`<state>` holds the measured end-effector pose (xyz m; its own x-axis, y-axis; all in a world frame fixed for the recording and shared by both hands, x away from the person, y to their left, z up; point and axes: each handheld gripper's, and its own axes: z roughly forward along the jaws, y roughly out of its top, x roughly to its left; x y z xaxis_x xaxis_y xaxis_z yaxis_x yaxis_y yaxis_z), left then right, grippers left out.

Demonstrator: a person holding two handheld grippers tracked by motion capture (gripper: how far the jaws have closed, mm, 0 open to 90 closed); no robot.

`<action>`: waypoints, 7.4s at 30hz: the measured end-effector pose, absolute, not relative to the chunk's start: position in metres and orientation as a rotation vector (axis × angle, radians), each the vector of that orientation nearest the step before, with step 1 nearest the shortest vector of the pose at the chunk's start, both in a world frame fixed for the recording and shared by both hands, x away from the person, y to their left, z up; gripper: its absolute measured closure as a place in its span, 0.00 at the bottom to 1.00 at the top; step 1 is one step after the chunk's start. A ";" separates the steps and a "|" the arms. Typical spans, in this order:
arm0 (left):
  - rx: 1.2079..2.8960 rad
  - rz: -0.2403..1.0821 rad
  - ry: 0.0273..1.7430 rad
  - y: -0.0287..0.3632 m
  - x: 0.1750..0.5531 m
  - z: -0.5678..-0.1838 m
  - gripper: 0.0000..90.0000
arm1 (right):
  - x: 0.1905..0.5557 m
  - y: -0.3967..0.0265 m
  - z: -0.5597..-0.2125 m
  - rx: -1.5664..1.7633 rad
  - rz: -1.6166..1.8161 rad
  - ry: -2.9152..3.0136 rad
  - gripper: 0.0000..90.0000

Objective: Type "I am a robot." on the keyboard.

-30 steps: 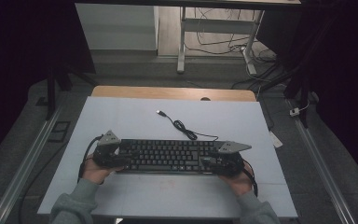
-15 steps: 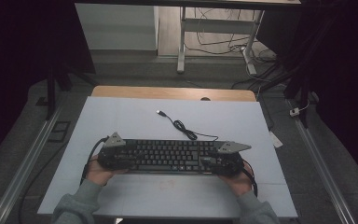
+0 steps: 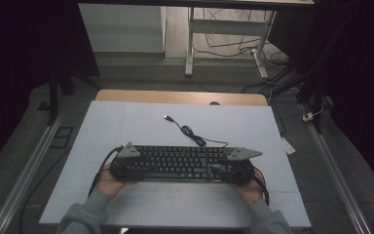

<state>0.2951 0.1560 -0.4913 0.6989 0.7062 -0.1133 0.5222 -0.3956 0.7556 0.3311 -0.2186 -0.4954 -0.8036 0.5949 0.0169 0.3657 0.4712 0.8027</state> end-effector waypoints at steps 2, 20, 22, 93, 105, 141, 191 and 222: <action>2.097 0.284 0.931 0.155 0.295 -0.492 0.53 | 0.331 -0.218 -0.495 0.821 1.243 2.457 0.59; 2.203 0.267 0.893 0.140 0.297 -0.506 0.95 | 0.331 -0.218 -0.496 0.820 1.238 2.460 0.59; 2.211 0.262 0.889 0.139 0.297 -0.508 0.98 | 0.331 -0.218 -0.496 0.819 1.238 2.460 0.59; 2.001 0.288 1.022 0.180 0.300 -0.489 0.49 | 0.331 -0.219 -0.495 0.822 1.248 2.454 0.58; 2.002 0.301 1.028 0.180 0.300 -0.489 0.49 | 0.331 -0.219 -0.495 0.819 1.246 2.454 0.58; 2.123 0.338 1.045 0.155 0.332 -0.509 0.96 | 0.332 -0.217 -0.497 0.816 1.239 2.459 0.58; 2.036 0.355 0.990 0.160 0.308 -0.488 0.53 | 0.330 -0.216 -0.495 0.798 1.251 2.453 0.58; 2.052 0.336 1.024 0.166 0.309 -0.492 0.46 | 0.330 -0.209 -0.489 0.764 1.279 2.439 0.59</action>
<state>0.3087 0.1659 -0.4924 0.6369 0.7632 -0.1089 0.5505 -0.3514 0.7573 0.3295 -0.2089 -0.4894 -0.8202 0.5721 -0.0043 0.3218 0.4676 0.8233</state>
